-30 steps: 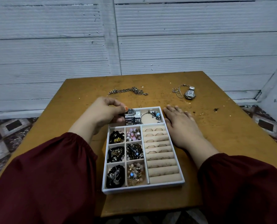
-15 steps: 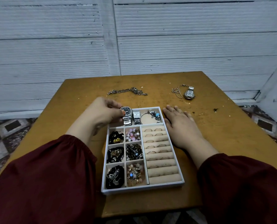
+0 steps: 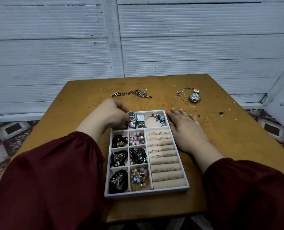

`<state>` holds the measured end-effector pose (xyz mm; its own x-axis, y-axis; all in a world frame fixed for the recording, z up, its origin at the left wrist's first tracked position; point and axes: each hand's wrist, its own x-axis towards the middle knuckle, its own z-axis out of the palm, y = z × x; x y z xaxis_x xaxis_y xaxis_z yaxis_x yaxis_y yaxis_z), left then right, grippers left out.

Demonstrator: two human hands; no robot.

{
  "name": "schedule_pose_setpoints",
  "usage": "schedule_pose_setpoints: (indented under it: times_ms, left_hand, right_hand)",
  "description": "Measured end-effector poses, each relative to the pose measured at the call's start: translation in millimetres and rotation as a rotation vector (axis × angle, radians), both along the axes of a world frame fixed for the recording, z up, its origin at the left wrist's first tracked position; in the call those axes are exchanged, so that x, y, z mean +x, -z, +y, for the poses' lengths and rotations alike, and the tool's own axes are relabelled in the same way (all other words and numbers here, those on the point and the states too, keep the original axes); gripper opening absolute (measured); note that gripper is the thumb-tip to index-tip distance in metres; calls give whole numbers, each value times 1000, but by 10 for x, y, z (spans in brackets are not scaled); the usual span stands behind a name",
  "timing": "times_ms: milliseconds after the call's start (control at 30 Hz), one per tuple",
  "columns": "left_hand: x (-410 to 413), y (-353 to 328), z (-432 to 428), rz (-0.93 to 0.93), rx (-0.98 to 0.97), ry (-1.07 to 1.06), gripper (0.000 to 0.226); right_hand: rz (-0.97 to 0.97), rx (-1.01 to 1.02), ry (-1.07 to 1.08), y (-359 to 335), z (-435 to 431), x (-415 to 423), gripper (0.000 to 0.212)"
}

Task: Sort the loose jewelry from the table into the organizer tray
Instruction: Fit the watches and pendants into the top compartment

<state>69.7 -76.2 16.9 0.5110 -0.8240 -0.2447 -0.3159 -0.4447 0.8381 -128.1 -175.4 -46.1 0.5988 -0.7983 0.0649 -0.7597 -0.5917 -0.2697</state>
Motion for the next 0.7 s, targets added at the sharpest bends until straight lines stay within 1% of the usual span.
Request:
schedule_pose_setpoints:
  times_ms: [100, 200, 367, 600, 700]
  left_hand:
    - [-24, -25, -7, 14, -2, -8, 10]
    - [-31, -16, 0, -6, -9, -2, 19]
    - [-12, 6, 44, 16, -40, -30, 31]
    - [-38, 11, 61, 10, -53, -78, 35]
    - [-58, -5, 40, -26, -34, -71, 37]
  right_hand:
    - [-2, -2, 0, -5, 2, -1, 49]
    - [-1, -2, -1, -3, 1, 5, 49]
    - [3, -3, -2, 2, -5, 4, 49]
    - [2, -11, -4, -6, 1, 4, 49]
    - [4, -9, -4, -5, -3, 3, 49]
